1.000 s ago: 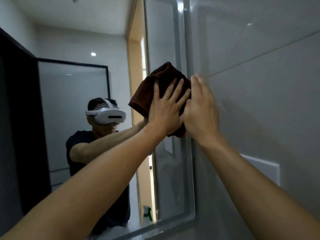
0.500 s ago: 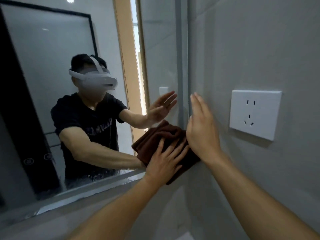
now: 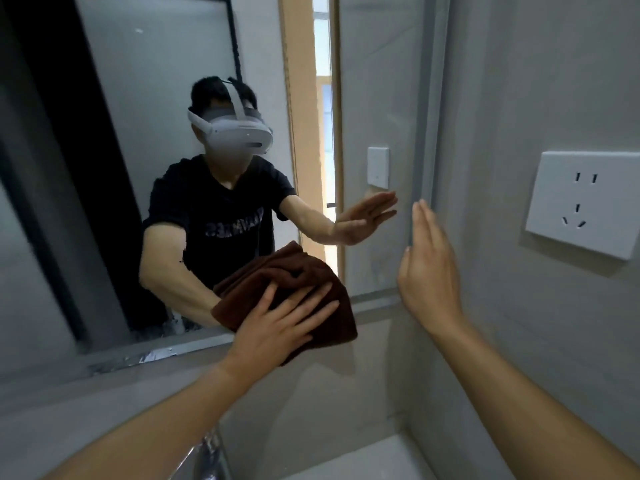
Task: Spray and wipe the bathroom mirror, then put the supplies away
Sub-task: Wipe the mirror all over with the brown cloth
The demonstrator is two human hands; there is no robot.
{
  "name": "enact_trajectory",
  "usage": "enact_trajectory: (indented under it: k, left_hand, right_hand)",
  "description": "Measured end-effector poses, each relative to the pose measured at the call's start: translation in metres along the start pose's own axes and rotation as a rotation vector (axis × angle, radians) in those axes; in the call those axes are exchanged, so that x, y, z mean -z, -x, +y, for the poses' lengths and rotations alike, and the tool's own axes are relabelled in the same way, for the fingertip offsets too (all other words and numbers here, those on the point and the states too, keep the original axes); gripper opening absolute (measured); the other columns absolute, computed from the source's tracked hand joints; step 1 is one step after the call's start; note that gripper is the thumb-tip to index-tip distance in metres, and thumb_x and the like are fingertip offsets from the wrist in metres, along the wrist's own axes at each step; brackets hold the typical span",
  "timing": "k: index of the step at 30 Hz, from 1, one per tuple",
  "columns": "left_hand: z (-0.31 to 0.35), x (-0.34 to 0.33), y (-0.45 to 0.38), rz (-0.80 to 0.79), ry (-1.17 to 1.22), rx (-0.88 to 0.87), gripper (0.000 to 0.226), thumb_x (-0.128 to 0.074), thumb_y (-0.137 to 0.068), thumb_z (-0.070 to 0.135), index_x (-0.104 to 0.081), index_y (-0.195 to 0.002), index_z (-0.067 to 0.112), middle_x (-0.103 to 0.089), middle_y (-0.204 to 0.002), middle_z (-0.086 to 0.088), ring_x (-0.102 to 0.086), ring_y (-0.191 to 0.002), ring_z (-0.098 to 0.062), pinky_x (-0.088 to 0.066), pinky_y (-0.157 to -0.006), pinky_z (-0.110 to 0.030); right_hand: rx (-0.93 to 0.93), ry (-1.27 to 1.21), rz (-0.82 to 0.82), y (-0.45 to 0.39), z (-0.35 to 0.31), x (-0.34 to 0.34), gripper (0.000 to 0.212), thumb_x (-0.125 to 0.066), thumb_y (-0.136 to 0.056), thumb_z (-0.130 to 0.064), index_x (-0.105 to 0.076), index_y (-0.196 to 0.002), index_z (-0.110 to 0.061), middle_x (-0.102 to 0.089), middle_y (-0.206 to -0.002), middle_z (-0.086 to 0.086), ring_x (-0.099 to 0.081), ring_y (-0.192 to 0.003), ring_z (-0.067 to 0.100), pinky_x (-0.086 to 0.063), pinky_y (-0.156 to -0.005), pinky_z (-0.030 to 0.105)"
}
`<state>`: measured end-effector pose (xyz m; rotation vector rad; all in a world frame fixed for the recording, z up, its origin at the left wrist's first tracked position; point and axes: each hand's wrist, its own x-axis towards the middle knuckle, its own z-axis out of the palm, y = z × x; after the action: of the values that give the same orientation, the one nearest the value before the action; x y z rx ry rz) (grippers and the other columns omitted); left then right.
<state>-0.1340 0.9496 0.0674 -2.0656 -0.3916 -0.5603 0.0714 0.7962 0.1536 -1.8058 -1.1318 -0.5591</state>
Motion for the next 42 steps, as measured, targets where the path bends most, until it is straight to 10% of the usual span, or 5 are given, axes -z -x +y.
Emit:
enact_trajectory:
  k: [17, 34, 42]
  left_hand:
    - [0.046, 0.009, -0.098, -0.031, 0.047, -0.105, 0.092, -0.071, -0.078, 0.053, -0.029, -0.155, 0.025, -0.028, -0.162, -0.004, -0.025, -0.149, -0.027, 0.0, -0.12, -0.057]
    - [-0.162, 0.014, 0.243, 0.033, -0.194, 0.193, 0.077, -0.055, -0.09, 0.063, -0.024, -0.155, 0.038, -0.02, -0.164, 0.0, -0.033, -0.144, -0.023, -0.024, -0.112, -0.06]
    - [-0.162, 0.015, 0.246, 0.009, -0.139, 0.25, 0.081, -0.062, -0.084, 0.063, -0.028, -0.154, 0.04, -0.023, -0.163, 0.0, -0.031, -0.147, -0.022, -0.018, -0.115, -0.06]
  right_hand:
    - [0.079, 0.092, 0.049, 0.013, 0.014, 0.002, 0.068, -0.05, -0.097, -0.004, -0.023, -0.159, -0.007, -0.023, -0.166, 0.01, -0.022, -0.154, 0.024, -0.023, -0.125, 0.045]
    - [0.241, -0.109, 0.06, 0.049, -0.134, -0.066, 0.071, -0.046, -0.093, -0.012, -0.02, -0.159, -0.01, -0.02, -0.167, 0.006, -0.017, -0.155, 0.021, -0.012, -0.126, 0.038]
    - [0.416, -0.184, 0.043, 0.058, -0.176, -0.081, 0.074, -0.052, -0.09, -0.005, -0.024, -0.158, -0.007, -0.022, -0.167, 0.008, -0.016, -0.156, 0.021, -0.018, -0.125, 0.049]
